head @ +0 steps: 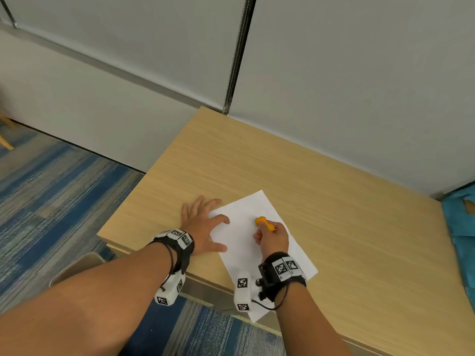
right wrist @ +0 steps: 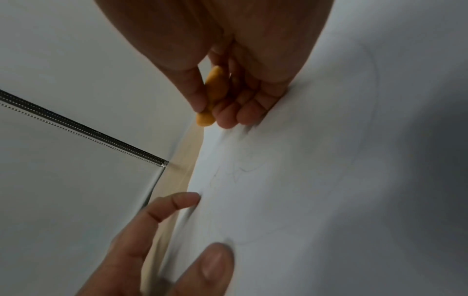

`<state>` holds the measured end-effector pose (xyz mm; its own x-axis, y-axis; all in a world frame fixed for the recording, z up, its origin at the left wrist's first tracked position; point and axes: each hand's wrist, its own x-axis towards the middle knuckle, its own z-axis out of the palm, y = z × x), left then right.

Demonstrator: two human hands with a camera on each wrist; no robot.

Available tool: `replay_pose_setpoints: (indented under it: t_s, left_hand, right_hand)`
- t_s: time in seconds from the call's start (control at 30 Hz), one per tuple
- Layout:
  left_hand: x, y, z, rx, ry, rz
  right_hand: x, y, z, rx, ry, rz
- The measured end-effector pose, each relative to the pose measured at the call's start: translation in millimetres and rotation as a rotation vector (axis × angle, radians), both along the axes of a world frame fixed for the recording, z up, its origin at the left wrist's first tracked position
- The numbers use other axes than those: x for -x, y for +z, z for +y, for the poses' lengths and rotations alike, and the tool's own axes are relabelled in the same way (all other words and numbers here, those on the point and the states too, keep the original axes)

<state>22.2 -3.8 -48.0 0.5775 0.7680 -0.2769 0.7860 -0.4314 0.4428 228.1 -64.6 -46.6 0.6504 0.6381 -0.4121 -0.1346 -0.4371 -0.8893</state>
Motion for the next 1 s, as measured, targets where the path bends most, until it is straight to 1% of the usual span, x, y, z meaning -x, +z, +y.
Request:
replay_pose_setpoints:
  t_s: [0.07,0.13,0.2,0.23,0.3,0.43,0.5,0.53,0.57,0.67,0.7,0.73,0.8,0.83,0.87,0.9,0.97,1.0]
  left_hand:
    - [0,1,-2,-0.029,0.016,-0.008]
    - [-1,1,-2,-0.057,0.007,0.03]
    - [-3,0,-4,-0.05,-0.024,0.091]
    - [-4,0,-5,-0.04,-0.046,0.131]
    - [-5,-1,-6,-0.034,-0.098,0.209]
    - [-11,-1,-3,0.0,-0.146,0.304]
    - [-13,0,-1,0.033,-0.163,0.334]
    - [-14,0,0,0.048,-0.17,0.347]
    - [-14,2,0,0.056,-0.174,0.358]
    - [-14,6,0,0.073,-0.185,0.379]
    - [-14,6,0,0.079,-0.186,0.379]
    - [-14,7,0,0.083,-0.189,0.382]
    - [-14,6,1,0.091,-0.19,0.39]
    - [-14,6,1,0.09,-0.189,0.394]
    - [-14,5,1,0.088,-0.188,0.395]
    - [-14,5,1,0.085,-0.186,0.394]
    - [-15,5,1,0.082,-0.185,0.389]
    - [-15,5,2,0.081,-0.186,0.388]
  right_hand:
    - [0,1,-3,-0.017,-0.078,0.075]
    - [1,1,-7,-0.036,-0.15,0.145]
    - [0,2,-10,-0.039,-0.165,0.183]
    - [-1,4,-11,-0.032,-0.139,0.191]
    - [-4,11,-9,0.003,0.002,0.18]
    - [-4,29,2,0.113,0.47,0.057]
    - [-4,32,10,0.17,0.641,-0.038]
    - [-3,32,12,0.195,0.685,-0.1]
    - [-3,29,15,0.205,0.691,-0.158]
    - [2,21,14,0.174,0.569,-0.325]
    - [3,19,14,0.159,0.575,-0.384]
    - [3,20,14,0.173,0.646,-0.405]
    - [4,25,16,0.235,0.878,-0.336]
    - [3,27,17,0.265,0.955,-0.31]
    - [3,29,19,0.27,0.96,-0.332]
    - [2,28,21,0.25,0.902,-0.383]
    - [4,27,20,0.186,0.73,-0.502]
    - [4,25,20,0.166,0.713,-0.51]
